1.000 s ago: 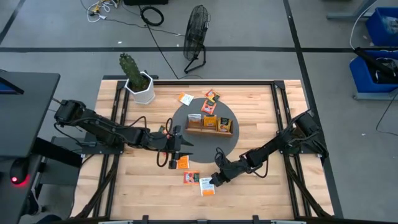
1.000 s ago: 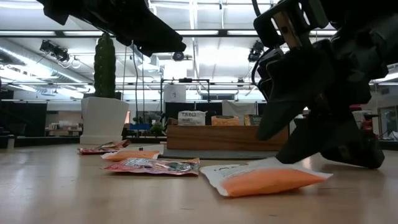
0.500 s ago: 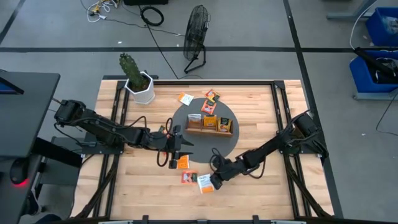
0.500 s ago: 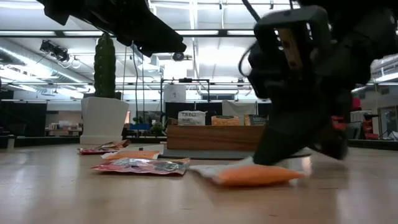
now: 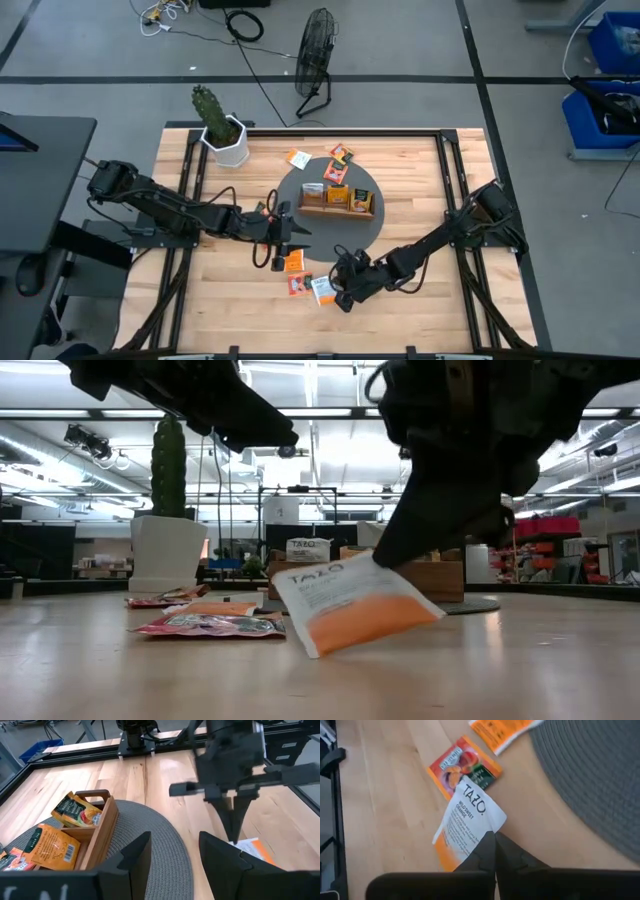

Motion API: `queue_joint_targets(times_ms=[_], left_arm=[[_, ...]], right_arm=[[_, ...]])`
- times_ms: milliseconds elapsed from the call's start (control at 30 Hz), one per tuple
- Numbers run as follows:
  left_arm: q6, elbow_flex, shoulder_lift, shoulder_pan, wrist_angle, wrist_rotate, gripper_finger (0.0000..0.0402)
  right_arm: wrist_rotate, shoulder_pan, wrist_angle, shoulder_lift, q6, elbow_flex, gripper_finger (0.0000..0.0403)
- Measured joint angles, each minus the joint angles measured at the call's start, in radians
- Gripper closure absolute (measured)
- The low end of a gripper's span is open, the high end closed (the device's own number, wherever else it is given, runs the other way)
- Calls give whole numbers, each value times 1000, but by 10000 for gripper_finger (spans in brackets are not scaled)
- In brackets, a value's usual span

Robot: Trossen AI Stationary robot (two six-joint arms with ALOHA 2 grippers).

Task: Pick & Place Tea
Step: Put the white tea bag into the left section of the wooden organizer

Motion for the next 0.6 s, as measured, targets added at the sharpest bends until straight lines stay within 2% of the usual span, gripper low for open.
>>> queue_joint_targets(times_ms=[433, 600], left_arm=[[-69, 0, 0, 0, -20, 1, 232], [-104, 0, 0, 2, -20, 77, 232]], right_arm=[[356, 72, -276, -2, -155, 152, 403], [457, 83, -310, -2, -195, 163, 403]])
